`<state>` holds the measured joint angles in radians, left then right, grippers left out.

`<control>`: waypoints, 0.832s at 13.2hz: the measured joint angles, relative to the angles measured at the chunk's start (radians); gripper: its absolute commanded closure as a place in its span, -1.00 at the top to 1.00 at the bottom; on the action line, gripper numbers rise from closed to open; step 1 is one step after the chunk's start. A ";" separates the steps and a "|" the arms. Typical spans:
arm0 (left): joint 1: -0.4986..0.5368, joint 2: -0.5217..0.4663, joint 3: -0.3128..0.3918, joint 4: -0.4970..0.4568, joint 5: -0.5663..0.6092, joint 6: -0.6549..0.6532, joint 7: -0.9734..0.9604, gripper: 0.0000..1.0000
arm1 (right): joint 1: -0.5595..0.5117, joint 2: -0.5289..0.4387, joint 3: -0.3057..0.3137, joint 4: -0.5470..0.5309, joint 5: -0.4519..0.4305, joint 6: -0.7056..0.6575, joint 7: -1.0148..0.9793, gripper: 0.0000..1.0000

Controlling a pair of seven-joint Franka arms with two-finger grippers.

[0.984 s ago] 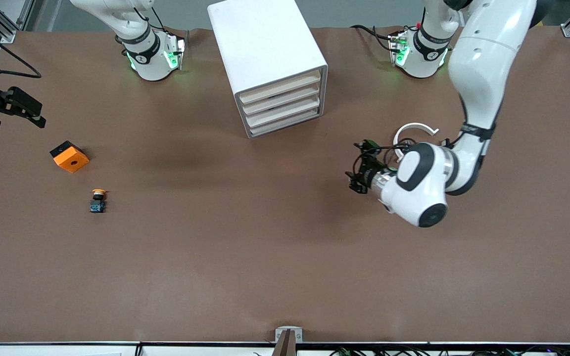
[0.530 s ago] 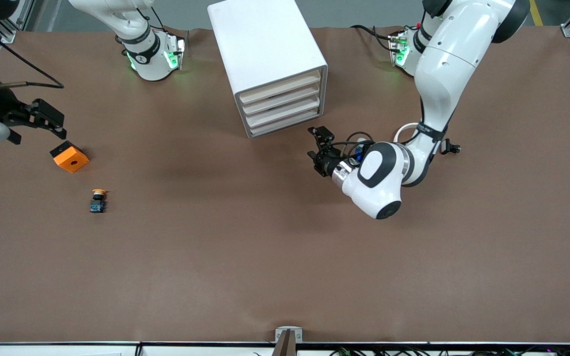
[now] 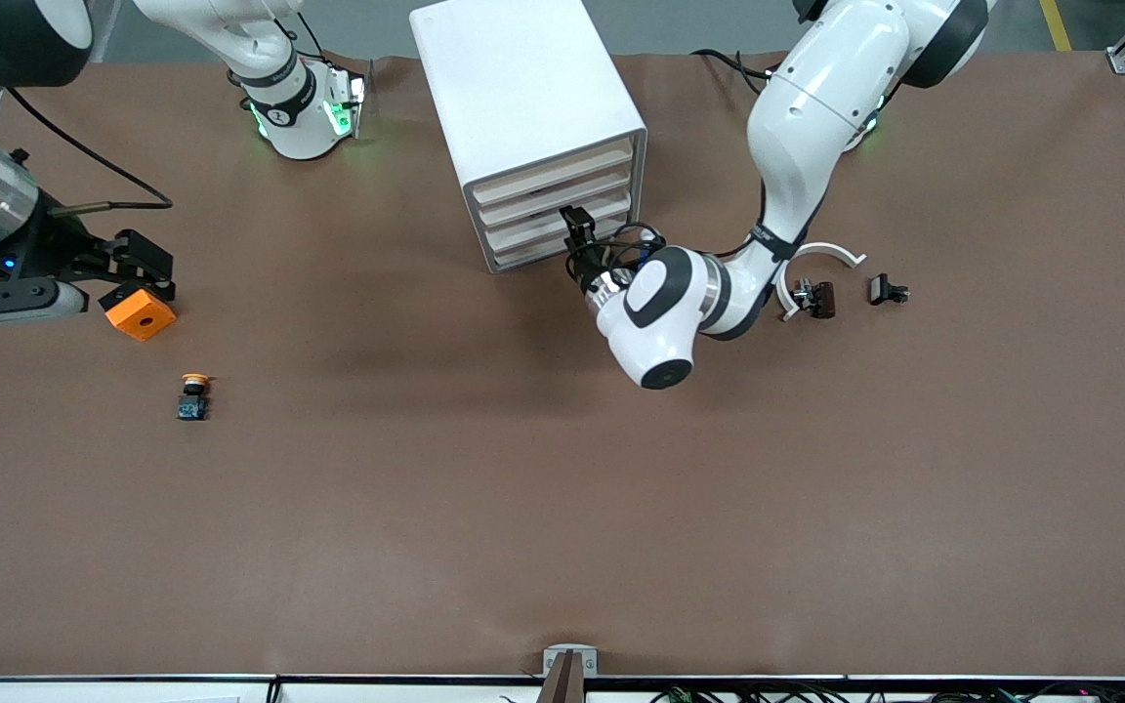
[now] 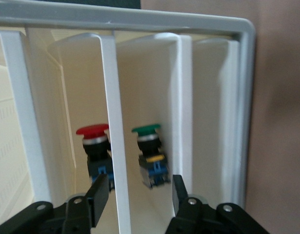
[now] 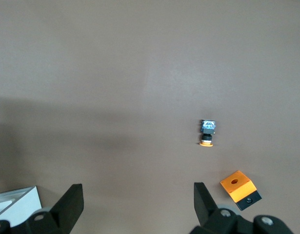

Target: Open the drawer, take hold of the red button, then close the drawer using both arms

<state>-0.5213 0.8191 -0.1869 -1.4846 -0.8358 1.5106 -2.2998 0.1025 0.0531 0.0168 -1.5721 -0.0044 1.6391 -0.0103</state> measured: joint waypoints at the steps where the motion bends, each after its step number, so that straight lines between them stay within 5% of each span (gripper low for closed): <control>1: -0.009 0.003 0.000 0.000 0.000 -0.019 -0.010 0.03 | 0.011 0.003 0.000 0.002 0.000 -0.002 0.022 1.00; 3: -0.030 0.003 0.000 0.000 0.000 -0.041 -0.034 -0.11 | 0.037 0.004 0.001 0.005 0.001 -0.003 0.108 1.00; 6: -0.051 0.008 0.000 -0.001 -0.013 -0.052 -0.050 -1.00 | 0.103 0.004 0.002 0.008 0.001 -0.006 0.273 1.00; 11: -0.034 0.021 0.029 0.005 -0.042 -0.062 -0.048 -1.00 | 0.255 0.004 0.006 0.009 0.048 -0.007 0.665 1.00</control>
<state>-0.5551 0.8404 -0.1576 -1.4795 -0.8781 1.4482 -2.3476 0.3579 0.0574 0.0227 -1.5632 0.0433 1.6321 0.6545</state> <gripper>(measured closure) 0.863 0.000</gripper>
